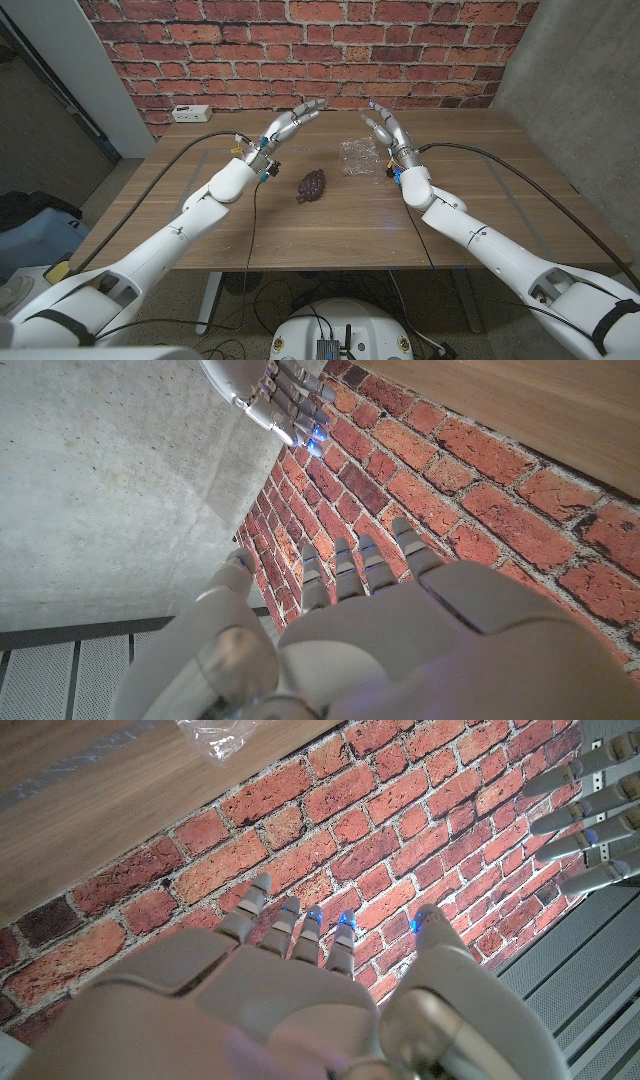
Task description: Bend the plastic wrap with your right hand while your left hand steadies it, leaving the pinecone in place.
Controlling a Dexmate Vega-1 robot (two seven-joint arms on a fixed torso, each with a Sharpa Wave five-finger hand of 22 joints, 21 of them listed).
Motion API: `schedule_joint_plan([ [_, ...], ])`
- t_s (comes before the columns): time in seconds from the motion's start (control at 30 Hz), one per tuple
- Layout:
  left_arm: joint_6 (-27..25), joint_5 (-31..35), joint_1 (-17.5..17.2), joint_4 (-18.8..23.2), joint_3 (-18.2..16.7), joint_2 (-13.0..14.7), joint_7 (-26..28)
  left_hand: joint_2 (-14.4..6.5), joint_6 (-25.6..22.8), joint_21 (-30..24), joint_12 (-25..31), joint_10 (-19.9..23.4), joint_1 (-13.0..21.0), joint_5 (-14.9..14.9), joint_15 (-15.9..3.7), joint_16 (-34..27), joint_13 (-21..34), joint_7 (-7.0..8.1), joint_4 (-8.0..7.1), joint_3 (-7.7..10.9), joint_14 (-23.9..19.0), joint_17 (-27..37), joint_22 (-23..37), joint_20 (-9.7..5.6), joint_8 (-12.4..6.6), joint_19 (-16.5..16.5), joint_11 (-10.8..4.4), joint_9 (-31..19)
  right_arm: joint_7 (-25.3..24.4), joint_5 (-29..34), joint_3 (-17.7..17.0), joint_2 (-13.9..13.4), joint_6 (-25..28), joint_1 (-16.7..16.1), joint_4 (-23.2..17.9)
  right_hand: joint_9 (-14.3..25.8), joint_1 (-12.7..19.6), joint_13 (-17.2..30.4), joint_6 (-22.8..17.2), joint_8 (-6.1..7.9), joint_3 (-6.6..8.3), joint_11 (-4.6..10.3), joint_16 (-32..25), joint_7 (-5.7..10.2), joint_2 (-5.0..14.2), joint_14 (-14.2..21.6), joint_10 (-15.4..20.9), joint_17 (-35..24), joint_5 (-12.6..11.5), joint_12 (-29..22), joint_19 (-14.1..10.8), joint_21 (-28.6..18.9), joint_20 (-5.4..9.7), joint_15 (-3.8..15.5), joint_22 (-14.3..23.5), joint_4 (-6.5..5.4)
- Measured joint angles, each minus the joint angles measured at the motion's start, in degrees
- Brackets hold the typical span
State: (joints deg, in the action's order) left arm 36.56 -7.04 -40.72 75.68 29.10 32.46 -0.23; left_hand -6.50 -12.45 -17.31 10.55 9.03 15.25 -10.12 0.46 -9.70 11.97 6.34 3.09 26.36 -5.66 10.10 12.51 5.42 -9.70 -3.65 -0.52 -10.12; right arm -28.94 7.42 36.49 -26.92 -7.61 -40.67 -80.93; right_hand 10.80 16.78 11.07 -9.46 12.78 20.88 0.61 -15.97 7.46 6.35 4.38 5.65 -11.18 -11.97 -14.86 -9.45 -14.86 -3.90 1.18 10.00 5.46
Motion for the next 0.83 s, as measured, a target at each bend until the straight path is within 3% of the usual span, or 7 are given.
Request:
schedule_joint_plan([
  [0.33, 5.04, -3.87, 0.87, -5.20, -0.86, -1.71, -1.87, 0.00, 0.62, 0.00, 0.00, -0.53, 0.00, 0.00, -0.45, 0.00, -0.26, 0.62, 0.24, 0.25, 1.06, -0.24, 0.00, -1.25, 0.00, -0.02, -0.10, 0.00, -1.06, -3.86, -3.56, -0.04, -0.70, -4.28, -4.48, 0.00, 0.00, -0.01, -0.48, 0.00, 0.17, -0.20, 0.00, -0.29, 0.00, 1.37, 0.82, 0.00, 0.00, 0.00, -1.89, -0.22, -0.23, -0.29, 0.00, 0.17],
  [0.7, 10.07, -11.23, 3.45, -13.19, -1.30, -3.50, -9.20, 0.22, 0.61, 0.36, 0.28, -0.83, -0.23, 0.00, -0.75, 0.00, -0.53, 0.61, 0.48, 0.01, 1.36, -0.24, -0.27, -1.55, -0.28, 0.29, -0.38, 0.00, -4.05, -6.58, -7.43, 0.20, -0.30, -9.42, -9.83, 0.00, 0.00, -0.01, -0.97, 0.00, 0.17, -1.32, -0.44, -1.43, 0.00, 4.12, 2.39, -0.17, 0.00, 0.00, -4.81, -0.66, -0.29, -1.17, -0.01, 0.16],
  [0.83, 11.04, -14.06, 4.35, -16.25, -1.49, -3.84, -12.61, 0.22, 0.61, 0.46, 0.28, -0.82, -0.23, 0.00, -0.75, 0.00, -0.52, 0.61, 0.48, 0.01, 1.36, -0.24, -0.27, -1.55, -0.28, 0.29, -0.38, -0.01, -6.19, -6.51, -8.58, 0.16, 1.46, -11.76, -12.77, -0.01, 0.00, -0.01, -1.40, 0.00, 0.16, -1.83, -0.78, -1.86, 0.00, 4.66, 2.88, -0.17, 0.00, 0.00, -4.79, -0.66, -0.30, -1.09, -0.01, 0.16],
])
